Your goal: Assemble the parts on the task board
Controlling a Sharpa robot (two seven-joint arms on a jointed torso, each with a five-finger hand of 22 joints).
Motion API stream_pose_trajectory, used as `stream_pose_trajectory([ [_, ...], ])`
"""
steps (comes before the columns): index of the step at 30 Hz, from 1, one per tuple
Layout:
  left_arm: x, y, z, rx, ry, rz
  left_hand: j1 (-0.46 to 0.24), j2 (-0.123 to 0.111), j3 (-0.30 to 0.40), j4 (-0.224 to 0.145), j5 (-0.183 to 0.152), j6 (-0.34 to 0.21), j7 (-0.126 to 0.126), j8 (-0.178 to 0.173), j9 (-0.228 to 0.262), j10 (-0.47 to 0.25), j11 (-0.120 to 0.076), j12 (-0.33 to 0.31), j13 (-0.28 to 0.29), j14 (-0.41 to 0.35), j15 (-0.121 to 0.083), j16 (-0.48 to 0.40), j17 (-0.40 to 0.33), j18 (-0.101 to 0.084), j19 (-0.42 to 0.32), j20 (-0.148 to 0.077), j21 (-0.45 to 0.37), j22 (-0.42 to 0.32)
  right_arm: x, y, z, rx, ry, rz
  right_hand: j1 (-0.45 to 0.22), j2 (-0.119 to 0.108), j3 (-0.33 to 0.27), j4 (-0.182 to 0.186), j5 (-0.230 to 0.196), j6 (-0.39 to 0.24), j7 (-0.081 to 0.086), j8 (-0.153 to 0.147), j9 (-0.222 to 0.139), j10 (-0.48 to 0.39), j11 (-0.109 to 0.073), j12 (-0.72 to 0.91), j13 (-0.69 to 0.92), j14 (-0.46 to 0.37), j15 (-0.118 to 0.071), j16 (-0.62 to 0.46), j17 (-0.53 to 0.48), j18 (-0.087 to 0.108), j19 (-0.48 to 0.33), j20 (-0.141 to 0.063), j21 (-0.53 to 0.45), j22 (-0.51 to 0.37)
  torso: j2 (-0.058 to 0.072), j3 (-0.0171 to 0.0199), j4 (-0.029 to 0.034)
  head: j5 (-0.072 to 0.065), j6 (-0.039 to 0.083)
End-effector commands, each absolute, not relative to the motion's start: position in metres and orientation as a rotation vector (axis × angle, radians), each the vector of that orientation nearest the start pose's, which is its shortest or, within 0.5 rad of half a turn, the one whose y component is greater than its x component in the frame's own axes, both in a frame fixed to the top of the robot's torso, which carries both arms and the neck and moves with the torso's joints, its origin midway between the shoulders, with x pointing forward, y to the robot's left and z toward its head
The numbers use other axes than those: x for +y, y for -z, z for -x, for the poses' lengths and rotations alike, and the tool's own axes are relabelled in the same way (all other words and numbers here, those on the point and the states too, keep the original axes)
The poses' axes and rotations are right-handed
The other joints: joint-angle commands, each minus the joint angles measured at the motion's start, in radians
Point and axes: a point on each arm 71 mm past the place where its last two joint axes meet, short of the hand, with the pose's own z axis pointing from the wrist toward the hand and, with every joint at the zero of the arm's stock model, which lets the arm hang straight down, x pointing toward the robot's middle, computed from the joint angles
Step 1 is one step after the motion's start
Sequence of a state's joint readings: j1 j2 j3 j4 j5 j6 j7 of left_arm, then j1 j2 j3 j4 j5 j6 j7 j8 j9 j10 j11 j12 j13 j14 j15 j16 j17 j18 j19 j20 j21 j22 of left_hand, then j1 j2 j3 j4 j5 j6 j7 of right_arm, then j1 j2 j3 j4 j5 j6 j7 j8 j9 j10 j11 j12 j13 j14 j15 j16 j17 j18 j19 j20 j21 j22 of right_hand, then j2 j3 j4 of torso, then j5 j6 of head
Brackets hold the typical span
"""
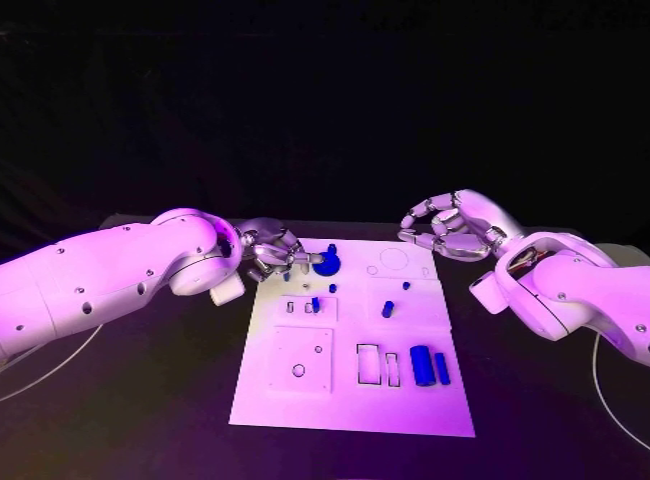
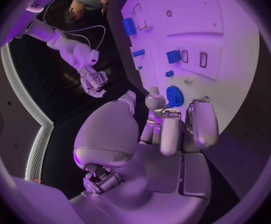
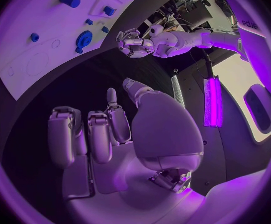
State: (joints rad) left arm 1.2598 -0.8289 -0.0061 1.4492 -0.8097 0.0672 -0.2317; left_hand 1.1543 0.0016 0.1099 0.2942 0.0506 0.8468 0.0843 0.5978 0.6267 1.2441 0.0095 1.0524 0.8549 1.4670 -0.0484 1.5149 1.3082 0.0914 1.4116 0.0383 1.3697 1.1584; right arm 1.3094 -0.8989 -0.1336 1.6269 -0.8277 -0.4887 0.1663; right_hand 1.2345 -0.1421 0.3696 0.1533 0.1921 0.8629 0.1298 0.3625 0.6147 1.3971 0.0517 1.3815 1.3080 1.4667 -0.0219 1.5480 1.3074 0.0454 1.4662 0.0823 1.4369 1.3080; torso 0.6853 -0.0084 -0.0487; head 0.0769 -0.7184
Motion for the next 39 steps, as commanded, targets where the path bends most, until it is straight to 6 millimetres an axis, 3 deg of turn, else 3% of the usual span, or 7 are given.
stream_pose_trajectory([
  [1,0.211,0.186,-0.503,2.31,0.618,0.244,-0.01,0.011,-0.015,-0.001,-0.001,-0.031,0.008,0.005,0.015,-0.058,0.005,-0.051,-0.061,0.064,-0.004,-0.032,0.148,-0.001,-0.024,-0.001,-0.037,-0.062,-0.205,0.15,-0.473,1.571,-1.105,-0.334,0.001,0.007,0.002,0.006,0.006,-0.008,-0.001,0.005,0.002,-0.001,-0.006,-0.001,0.05,0.087,-0.006,-0.007,0.188,-0.002,0.038,-0.009,-0.008,0.092,-0.008,0.0054,0.0024,0.005,-0.006],
  [6,0.197,0.183,-0.507,2.333,0.532,0.162,-0.022,0.027,-0.024,0.0,-0.001,-0.045,0.011,0.004,0.023,-0.079,0.008,-0.068,-0.082,0.064,-0.002,-0.034,0.148,0.001,-0.022,0.0,-0.052,-0.08,-0.213,0.15,-0.475,1.57,-1.073,-0.347,0.0,0.005,0.001,0.008,0.007,-0.015,0.0,0.007,0.003,-0.002,-0.005,-0.002,0.048,0.086,-0.006,-0.008,0.185,-0.002,0.038,-0.009,-0.009,0.091,-0.01,0.0076,0.0015,0.008,-0.011],
  [9,0.189,0.181,-0.508,2.336,0.504,0.121,-0.029,0.034,-0.036,-0.001,-0.001,-0.04,0.008,0.014,0.034,-0.025,0.007,0.015,0.016,0.092,-0.003,0.027,0.224,-0.02,0.023,0.0,0.008,0.031,-0.216,0.149,-0.476,1.569,-1.058,-0.351,-0.001,0.004,0.0,0.008,0.008,-0.018,0.0,0.007,0.004,-0.001,-0.005,-0.001,0.05,0.086,-0.006,-0.008,0.183,-0.002,0.037,-0.009,-0.009,0.09,-0.009,0.0087,0.002,0.01,-0.012],
  [12,0.183,0.181,-0.507,2.343,0.488,0.089,-0.029,0.038,-0.048,-0.001,-0.001,-0.033,0.004,0.029,0.047,-0.003,0.003,0.061,0.067,0.098,-0.004,0.042,0.244,-0.026,0.035,0.0,0.028,0.067,-0.216,0.149,-0.476,1.567,-1.048,-0.343,0.0,0.003,0.0,0.008,0.008,-0.019,0.001,0.008,0.004,-0.002,-0.005,-0.002,0.049,0.086,-0.006,-0.009,0.182,-0.001,0.037,-0.009,-0.011,0.088,-0.008,0.0093,0.0004,0.012,-0.015],
  [21,0.169,0.186,-0.509,2.365,0.428,0.004,-0.06,0.038,-0.09,0.0,-0.001,-0.039,0.003,0.041,0.062,-0.009,0.002,0.075,0.078,0.098,-0.005,0.043,0.246,-0.027,0.035,-0.001,0.034,0.076,-0.221,0.147,-0.478,1.55,-1.012,-0.345,-0.002,-0.005,-0.002,0.009,0.01,-0.029,0.003,0.013,0.006,-0.007,-0.003,-0.007,0.043,0.084,-0.005,-0.012,0.175,0.0,0.034,-0.008,-0.017,0.082,-0.008,0.0081,0.0034,0.013,-0.024],
  [26,0.166,0.189,-0.511,2.374,0.399,-0.019,-0.069,0.041,-0.104,0.0,-0.001,-0.041,0.003,0.044,0.066,-0.012,0.003,0.076,0.078,0.098,-0.005,0.043,0.245,-0.027,0.034,-0.001,0.034,0.076,-0.226,0.146,-0.481,1.524,-0.994,-0.362,0.0,-0.014,-0.002,0.011,0.011,-0.065,0.011,0.016,0.008,-0.042,0.004,-0.045,0.004,0.073,0.001,-0.031,0.135,0.011,0.015,-0.004,-0.058,0.037,-0.007,0.0065,0.0008,0.017,-0.027],
  [39,0.165,0.194,-0.513,2.395,0.374,-0.036,-0.07,0.049,-0.115,-0.001,-0.001,-0.037,0.001,0.052,0.073,-0.013,0.001,0.08,0.082,0.098,-0.005,0.044,0.247,-0.027,0.034,-0.001,0.036,0.08,-0.231,0.145,-0.483,1.493,-0.976,-0.388,0.004,-0.015,0.002,0.011,0.014,-0.079,0.014,0.022,0.009,-0.063,0.007,-0.069,-0.02,0.068,0.003,-0.041,0.115,0.017,0.004,-0.001,-0.081,0.014,-0.006,0.0071,0.0021,0.018,-0.039],
])
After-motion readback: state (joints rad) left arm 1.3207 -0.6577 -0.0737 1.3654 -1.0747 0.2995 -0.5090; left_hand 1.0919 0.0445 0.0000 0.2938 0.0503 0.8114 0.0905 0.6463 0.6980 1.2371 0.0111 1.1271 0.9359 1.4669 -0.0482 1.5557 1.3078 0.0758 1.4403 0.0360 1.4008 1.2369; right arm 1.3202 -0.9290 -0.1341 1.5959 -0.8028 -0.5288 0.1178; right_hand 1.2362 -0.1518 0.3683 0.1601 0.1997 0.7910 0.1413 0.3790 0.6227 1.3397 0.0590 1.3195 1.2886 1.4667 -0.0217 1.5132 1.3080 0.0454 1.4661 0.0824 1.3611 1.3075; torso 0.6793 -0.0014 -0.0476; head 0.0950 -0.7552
